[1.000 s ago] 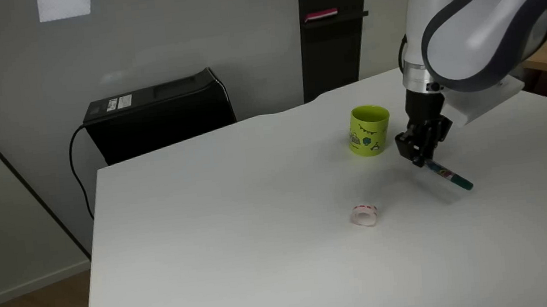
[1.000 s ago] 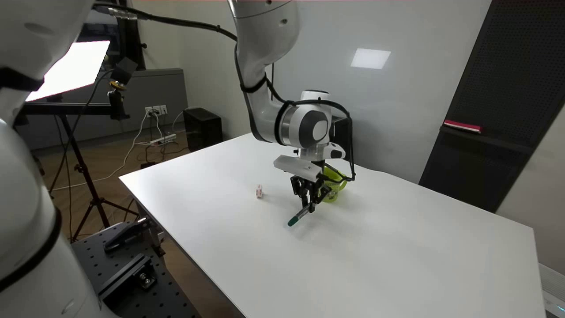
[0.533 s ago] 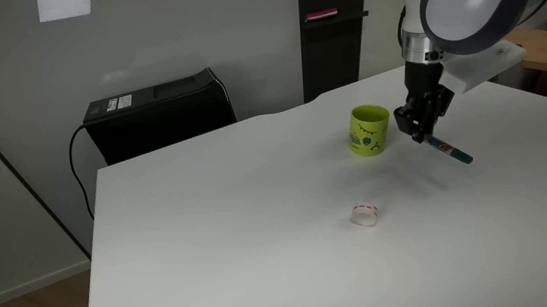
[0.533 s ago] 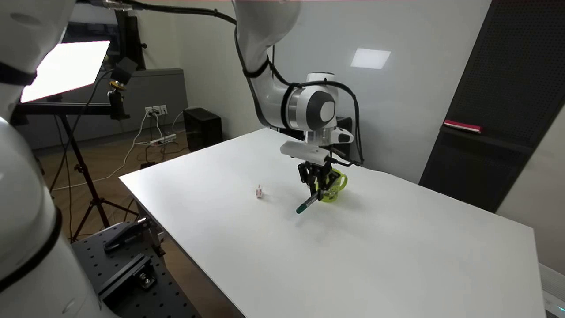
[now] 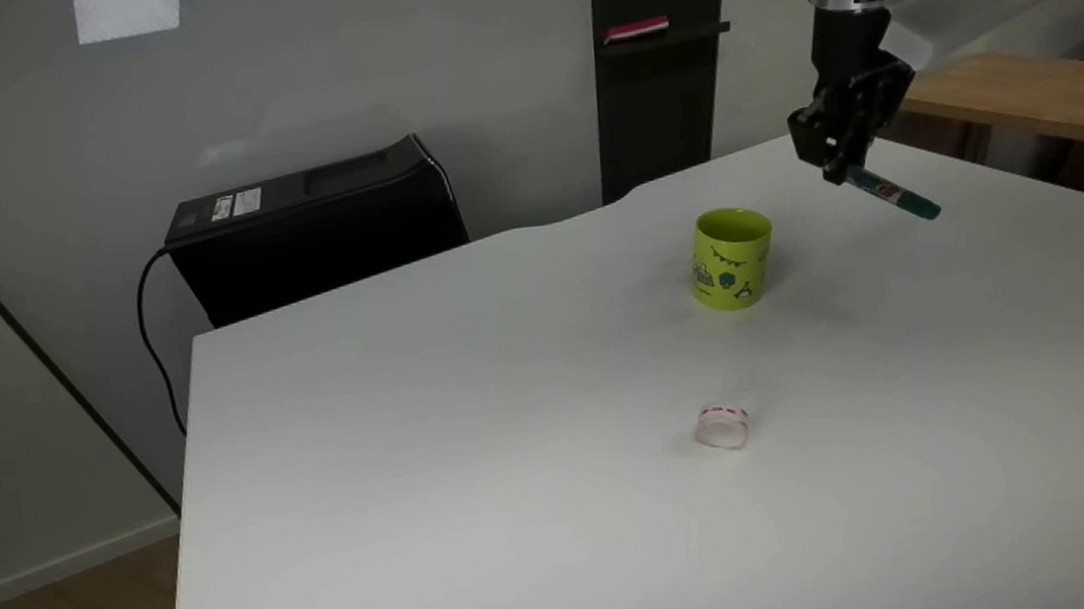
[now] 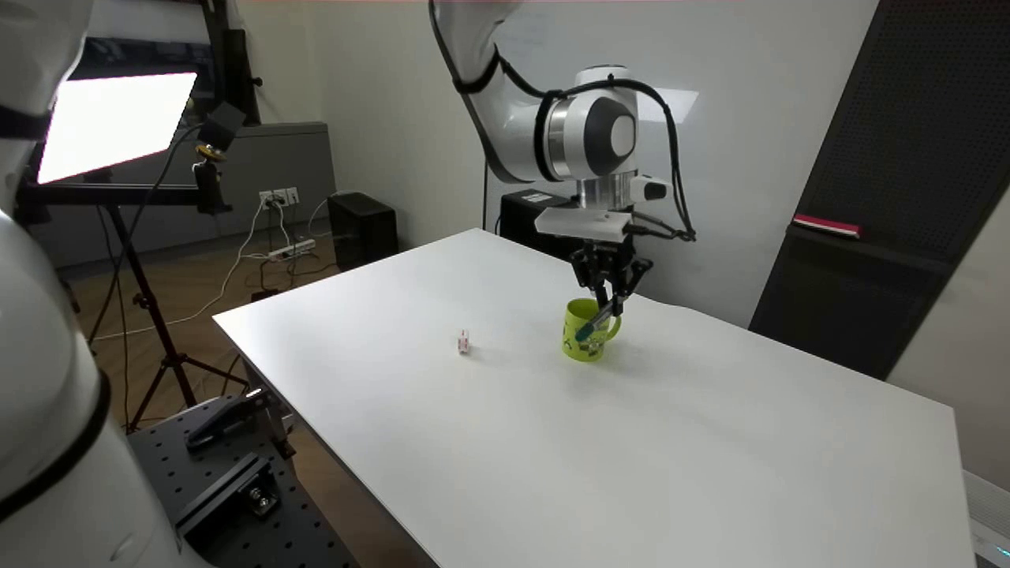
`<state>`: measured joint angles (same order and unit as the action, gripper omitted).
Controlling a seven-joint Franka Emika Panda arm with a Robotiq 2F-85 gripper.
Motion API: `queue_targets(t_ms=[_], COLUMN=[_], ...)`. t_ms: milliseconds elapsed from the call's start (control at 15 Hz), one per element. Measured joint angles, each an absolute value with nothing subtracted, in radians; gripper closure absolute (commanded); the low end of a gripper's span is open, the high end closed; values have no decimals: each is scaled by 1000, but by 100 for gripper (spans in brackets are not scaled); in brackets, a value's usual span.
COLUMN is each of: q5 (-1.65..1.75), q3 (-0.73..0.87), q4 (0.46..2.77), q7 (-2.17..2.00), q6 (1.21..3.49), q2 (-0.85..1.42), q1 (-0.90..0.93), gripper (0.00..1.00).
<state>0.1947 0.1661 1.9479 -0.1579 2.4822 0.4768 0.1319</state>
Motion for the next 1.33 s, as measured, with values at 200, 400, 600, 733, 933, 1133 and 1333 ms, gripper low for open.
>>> queue_targets(t_ms=[200,400,600,733,933,1133,1333], q5=[209,219,219,219,217,206,162], q3=[174,183,195,205,221,245,278], q4=[1910,1885,1878,1876,1876,1873,1859], q7=[-159,-178,-213,-246,-301,-357,-397], q6=[2492,2546,2638,2713,2828,2922,2985], q2=[470,470,472,477,503,546,598], q1=[115,103,101,101,109,135,185], gripper=[94,94,94,94,94,94,94])
